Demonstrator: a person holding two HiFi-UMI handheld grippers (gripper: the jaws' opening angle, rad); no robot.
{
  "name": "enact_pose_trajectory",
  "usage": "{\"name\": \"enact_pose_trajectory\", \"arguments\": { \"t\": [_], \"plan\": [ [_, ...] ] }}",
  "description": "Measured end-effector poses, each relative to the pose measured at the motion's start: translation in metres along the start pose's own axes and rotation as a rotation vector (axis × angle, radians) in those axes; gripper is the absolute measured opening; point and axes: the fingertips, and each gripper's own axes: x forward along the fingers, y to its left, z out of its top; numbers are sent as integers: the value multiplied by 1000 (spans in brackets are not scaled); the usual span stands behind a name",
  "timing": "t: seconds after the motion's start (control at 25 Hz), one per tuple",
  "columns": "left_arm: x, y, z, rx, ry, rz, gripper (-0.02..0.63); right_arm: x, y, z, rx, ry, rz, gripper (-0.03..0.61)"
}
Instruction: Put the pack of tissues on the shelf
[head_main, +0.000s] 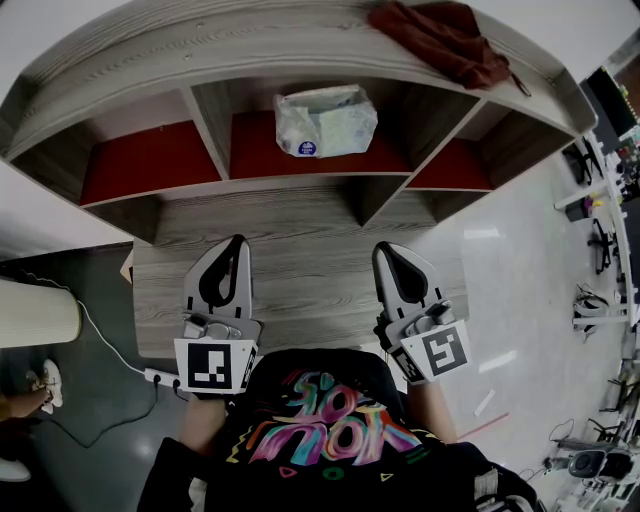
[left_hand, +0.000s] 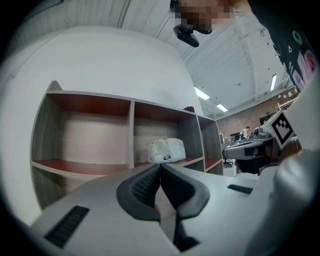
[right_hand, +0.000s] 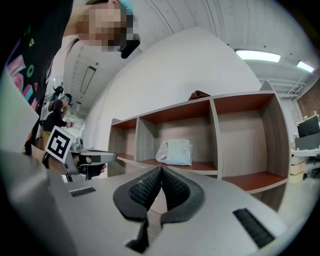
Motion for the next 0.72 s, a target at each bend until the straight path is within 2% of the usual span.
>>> {"name": "enact_pose_trajectory", "arguments": {
  "t": [0.12, 0.24, 0.4, 0.72],
  "plan": [
    [0, 1, 2, -24, -8, 9, 25, -3, -2, -5, -11, 23, 4, 15],
    [-2, 6, -4, -6, 2, -1, 25, 3, 2, 0, -6, 2, -3, 15],
    [-1, 7, -7, -2, 10, -7, 25, 1, 1, -7, -14, 26, 4, 15],
    [5, 8, -5, -48, -8, -2, 25, 8, 1, -2, -11, 10, 0, 15]
  ]
}}
